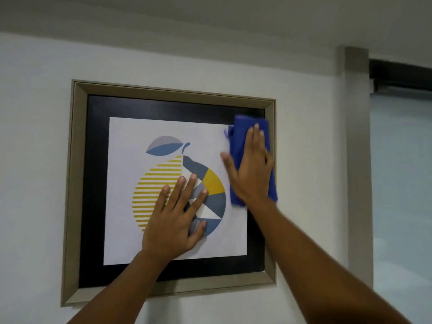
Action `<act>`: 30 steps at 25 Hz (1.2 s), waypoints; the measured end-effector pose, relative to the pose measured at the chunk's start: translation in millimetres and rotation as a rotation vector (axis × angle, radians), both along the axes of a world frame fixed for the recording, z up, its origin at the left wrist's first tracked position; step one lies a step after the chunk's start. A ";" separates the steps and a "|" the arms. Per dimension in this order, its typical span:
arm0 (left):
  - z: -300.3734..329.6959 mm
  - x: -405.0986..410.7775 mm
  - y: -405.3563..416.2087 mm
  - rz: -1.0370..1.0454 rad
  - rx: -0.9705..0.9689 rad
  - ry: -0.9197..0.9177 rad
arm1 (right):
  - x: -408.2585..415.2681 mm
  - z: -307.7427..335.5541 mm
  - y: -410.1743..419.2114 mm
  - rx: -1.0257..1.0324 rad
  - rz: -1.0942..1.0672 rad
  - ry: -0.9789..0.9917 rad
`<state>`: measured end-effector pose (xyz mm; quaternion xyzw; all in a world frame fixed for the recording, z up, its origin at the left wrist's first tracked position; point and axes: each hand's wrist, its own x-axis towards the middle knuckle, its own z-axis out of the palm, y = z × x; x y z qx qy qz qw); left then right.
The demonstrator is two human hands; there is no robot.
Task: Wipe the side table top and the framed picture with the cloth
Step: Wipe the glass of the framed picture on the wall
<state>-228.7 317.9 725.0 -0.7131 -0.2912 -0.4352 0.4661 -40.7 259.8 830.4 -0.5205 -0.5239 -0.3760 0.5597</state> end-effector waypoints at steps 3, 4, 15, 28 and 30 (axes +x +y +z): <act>-2.0 -0.2 2.2 -0.029 -0.017 -0.013 | 0.0 19.2 4.7 0.052 -0.011 -0.009; -1.7 0.5 1.9 -0.040 -0.017 -0.004 | 0.6 4.1 4.4 0.046 -0.001 -0.010; -7.1 6.0 -9.1 -0.053 -0.138 -0.020 | 14.5 -235.3 -26.4 -0.260 -0.009 -0.015; -123.7 146.9 -94.1 -0.363 -0.568 0.203 | 85.4 -293.9 -115.4 -0.227 -0.023 0.030; -172.5 187.0 -114.3 -0.437 -0.662 0.279 | 117.2 -347.9 -151.9 -0.282 -0.078 0.090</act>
